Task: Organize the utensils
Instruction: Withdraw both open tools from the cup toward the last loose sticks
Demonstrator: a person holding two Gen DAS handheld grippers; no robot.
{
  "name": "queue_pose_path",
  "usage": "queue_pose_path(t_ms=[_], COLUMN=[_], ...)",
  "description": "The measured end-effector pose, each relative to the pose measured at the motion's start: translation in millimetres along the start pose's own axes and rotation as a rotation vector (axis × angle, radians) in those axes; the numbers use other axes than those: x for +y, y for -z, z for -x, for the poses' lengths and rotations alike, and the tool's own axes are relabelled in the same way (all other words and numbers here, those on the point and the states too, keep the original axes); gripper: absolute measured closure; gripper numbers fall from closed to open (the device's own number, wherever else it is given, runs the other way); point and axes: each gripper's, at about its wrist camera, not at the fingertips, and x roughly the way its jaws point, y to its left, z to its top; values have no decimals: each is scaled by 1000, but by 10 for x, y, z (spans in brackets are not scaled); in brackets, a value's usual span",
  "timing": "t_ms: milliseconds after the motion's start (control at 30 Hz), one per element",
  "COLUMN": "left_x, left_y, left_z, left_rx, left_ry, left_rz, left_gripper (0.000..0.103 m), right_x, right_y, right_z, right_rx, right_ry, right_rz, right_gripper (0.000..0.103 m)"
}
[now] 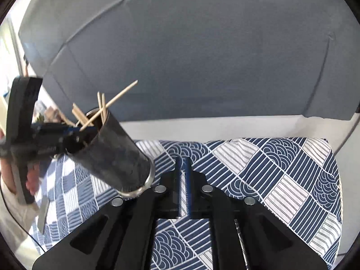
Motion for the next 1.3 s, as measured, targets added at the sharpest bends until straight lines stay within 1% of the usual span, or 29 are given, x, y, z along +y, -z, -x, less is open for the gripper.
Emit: queue_pose_path(t_ms=[67, 133, 233, 300, 367, 433, 500, 600, 700, 800, 933, 1033, 1067, 1100, 1133, 1167, 1200, 1233, 1267, 1300], left_x=[39, 85, 112, 138, 166, 152, 95, 55, -8, -62, -94, -107, -109, -107, -90, -81, -87, -92, -96, -93], left_y=[10, 20, 21, 16, 27, 60, 90, 153, 219, 274, 261, 195, 136, 108, 67, 29, -1, -26, -52, -67], left_z=[37, 119, 271, 360, 434, 519, 601, 760, 890, 977, 912, 829, 785, 773, 765, 792, 834, 877, 936, 997], left_rx=[-18, -42, -85, -110, -116, -109, -98, -63, -14, 55, 167, 217, 229, 229, 223, 204, 178, 158, 138, 119], left_ry=[4, 32, 60, 90, 112, 117, 95, 74, 31, 12, -18, -46, -73, -85, -91, -101, -115, -121, -117, -111], left_rz=[28, 66, 98, 138, 175, 192, 183, 184, 174, 181, 180, 175, 165, 165, 172, 175, 174, 170, 173, 182], left_gripper=[98, 98, 98, 98, 98, 98, 98, 98, 98, 98, 98, 98, 95, 79, 65, 37, 26, 26, 24, 17], right_x=[32, 61, 99, 125, 163, 220, 261, 344, 406, 467, 505, 500, 482, 468, 450, 423, 407, 391, 368, 335], right_y=[45, 65, 33, -38, -117, -191, -244, -322, -394, -461, -499, -517, -523, -528, -532, -540, -539, -534, -516, -503], right_z=[18, 31, 60, 110, 150, 197, 236, 309, 338, 355, 356, 337, 321, 304, 281, 250, 229, 227, 249, 274], right_rx=[-3, 1, 3, -10, -20, -30, -41, -61, -74, -89, -100, -99, -96, -90, -80, -64, -53, -53, -66, -73], right_ry=[-9, 2, 14, 0, -6, -14, -22, -57, -91, -127, -192, -218, -225, -231, -225, -195, -158, -121, -90, -67], right_rz=[15, 27, 38, 41, 53, 72, 83, 91, 96, 98, 78, 69, 62, 57, 51, 43, 39, 40, 41, 34], right_gripper=[101, 101, 101, 101, 101, 100, 100, 100, 99, 98, 98, 98, 97, 96, 91, 81, 55, 35, 28, 17])
